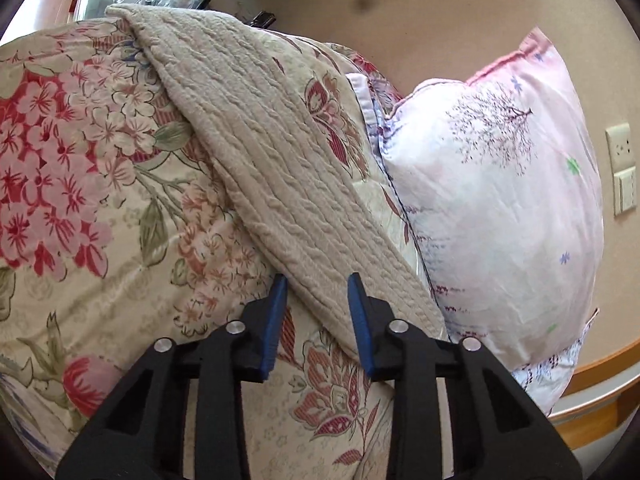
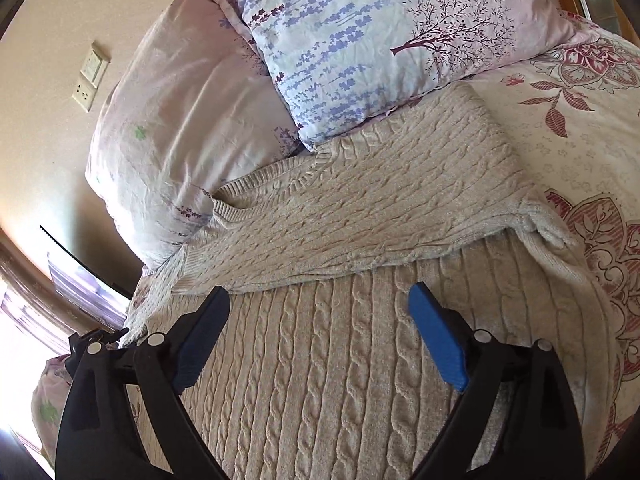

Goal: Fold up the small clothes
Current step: 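Lift the other sleeve with the left gripper and fold it across the body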

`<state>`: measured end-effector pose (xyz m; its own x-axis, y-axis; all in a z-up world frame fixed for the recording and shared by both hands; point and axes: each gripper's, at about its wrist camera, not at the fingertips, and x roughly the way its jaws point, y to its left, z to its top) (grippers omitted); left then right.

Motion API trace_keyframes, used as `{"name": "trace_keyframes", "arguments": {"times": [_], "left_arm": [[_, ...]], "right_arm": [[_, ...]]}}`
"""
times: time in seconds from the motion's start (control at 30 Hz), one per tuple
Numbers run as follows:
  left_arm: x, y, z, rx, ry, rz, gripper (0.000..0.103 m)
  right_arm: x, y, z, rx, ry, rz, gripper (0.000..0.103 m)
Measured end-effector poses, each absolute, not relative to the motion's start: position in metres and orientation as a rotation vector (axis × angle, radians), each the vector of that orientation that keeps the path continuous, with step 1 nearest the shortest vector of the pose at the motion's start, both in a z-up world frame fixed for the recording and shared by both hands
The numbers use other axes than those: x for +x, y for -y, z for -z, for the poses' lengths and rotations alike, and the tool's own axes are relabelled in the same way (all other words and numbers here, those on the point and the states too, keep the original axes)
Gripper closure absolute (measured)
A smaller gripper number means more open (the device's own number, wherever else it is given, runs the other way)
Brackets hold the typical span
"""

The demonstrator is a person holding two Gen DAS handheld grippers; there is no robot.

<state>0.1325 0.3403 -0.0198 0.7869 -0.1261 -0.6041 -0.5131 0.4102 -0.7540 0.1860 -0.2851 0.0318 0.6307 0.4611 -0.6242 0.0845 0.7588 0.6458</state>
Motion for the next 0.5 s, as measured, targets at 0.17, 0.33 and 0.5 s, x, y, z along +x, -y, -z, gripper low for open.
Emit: {"name": "trace_keyframes", "arguments": {"times": [0.17, 0.33, 0.5], "left_arm": [[0.138, -0.356, 0.029, -1.227, -0.617, -0.286, 0.091], [0.143, -0.353, 0.020, -1.219, -0.571, -0.255, 0.095], [0.156, -0.315, -0.025, -1.180, -0.480, -0.039, 0.096]], "right_arm": [[0.185, 0.286, -0.032, 0.697, -0.869, -0.249, 0.009], [0.184, 0.290, -0.033, 0.719, -0.849, -0.263, 0.008], [0.182, 0.297, -0.033, 0.759, -0.817, -0.281, 0.008]]}}
